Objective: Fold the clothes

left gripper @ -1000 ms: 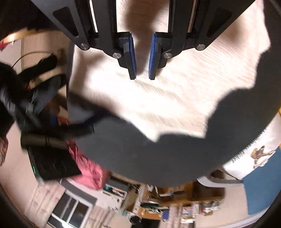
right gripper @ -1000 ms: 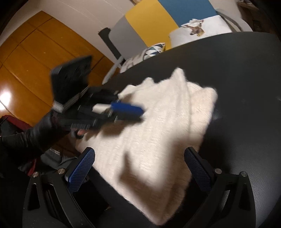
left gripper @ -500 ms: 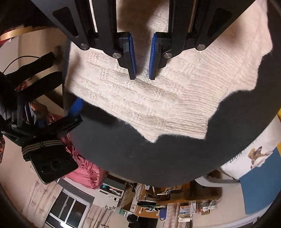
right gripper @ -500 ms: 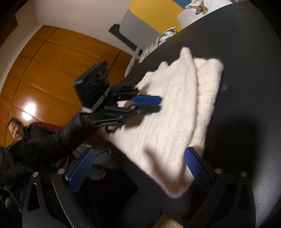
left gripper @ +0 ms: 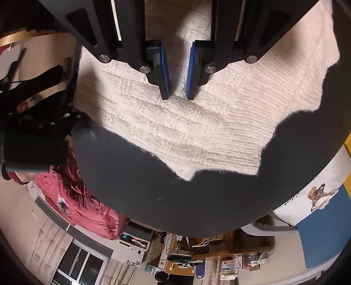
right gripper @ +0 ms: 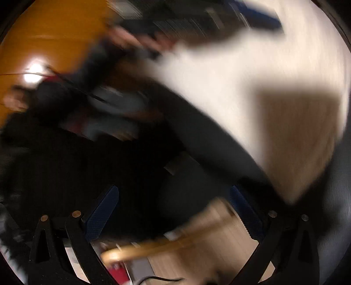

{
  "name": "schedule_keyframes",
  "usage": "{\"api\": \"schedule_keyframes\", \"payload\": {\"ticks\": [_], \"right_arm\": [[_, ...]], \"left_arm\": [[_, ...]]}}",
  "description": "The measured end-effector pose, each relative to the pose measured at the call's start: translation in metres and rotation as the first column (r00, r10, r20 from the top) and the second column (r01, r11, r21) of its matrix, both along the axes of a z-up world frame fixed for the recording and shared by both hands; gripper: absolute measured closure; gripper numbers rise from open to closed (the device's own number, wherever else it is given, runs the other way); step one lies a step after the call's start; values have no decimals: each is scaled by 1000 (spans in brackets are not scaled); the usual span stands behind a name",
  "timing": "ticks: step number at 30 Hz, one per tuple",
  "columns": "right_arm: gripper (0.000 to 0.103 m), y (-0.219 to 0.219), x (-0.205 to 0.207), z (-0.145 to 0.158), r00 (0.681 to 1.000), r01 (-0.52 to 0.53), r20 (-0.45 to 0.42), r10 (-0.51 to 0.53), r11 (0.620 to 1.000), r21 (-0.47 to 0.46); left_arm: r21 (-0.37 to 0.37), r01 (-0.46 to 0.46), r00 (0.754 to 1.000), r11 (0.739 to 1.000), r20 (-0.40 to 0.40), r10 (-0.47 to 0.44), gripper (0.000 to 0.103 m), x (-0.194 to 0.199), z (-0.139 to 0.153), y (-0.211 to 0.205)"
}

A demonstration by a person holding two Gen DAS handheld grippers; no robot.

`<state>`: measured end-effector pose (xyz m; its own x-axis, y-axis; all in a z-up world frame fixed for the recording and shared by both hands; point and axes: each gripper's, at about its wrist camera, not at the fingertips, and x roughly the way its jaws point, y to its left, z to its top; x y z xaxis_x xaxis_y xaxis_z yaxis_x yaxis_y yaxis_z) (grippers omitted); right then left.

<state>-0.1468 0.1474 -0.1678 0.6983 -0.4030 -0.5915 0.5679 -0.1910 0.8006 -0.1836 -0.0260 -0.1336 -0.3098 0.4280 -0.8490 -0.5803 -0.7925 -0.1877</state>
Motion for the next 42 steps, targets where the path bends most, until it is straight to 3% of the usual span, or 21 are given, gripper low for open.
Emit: {"api": "schedule_keyframes", "payload": {"ticks": [1,4,5,8,12,14,19,25,27,32,36,38,42], "right_arm": [[0,0,2,-6,1000,-7,-21,8,999,48],[0,20,-12,21,993,103,-54,-106,993,-58],[0,30,-23,29,983,175,-42,-181,978,-116],[0,54,-48,35,935,328,-85,-345,930,-165],[0,63,-66,20,891,437,-48,-451,882,-177],[0,60,-72,9,885,461,20,-465,871,-170],[0,41,-63,3,911,412,120,-395,888,-205],[0,31,-50,23,953,300,127,-276,924,-237],[0,31,-56,30,947,320,118,-299,915,-245],[0,11,-57,15,954,290,130,-269,938,-189],[0,-9,-37,3,975,168,167,-146,977,-129],[0,-18,-14,12,989,65,141,-46,990,-127],[0,-1,-21,-4,993,44,106,-41,999,-21]], "left_arm": [[-1,6,1000,1000,-6,-6,88,1,1,0],[17,1,1000,1000,-9,-1,88,0,1,-2],[21,-1,1000,1000,-10,1,88,-1,1,-2],[21,-1,1000,1000,-20,1,88,1,1,-1],[32,-1,1000,999,-15,2,88,1,1,-3],[43,-6,1000,999,-4,7,88,0,0,-5],[67,-13,1000,998,16,12,88,-2,-2,-8],[66,-10,1000,998,15,9,88,-2,-1,-7],[66,-9,1000,998,17,8,88,-2,-1,-7],[57,-5,1000,998,19,4,88,-2,0,-5],[45,11,999,999,35,-13,87,-2,-1,-2],[41,35,998,999,44,-36,85,-1,-1,2],[24,23,999,999,34,-24,85,2,2,7]]}}
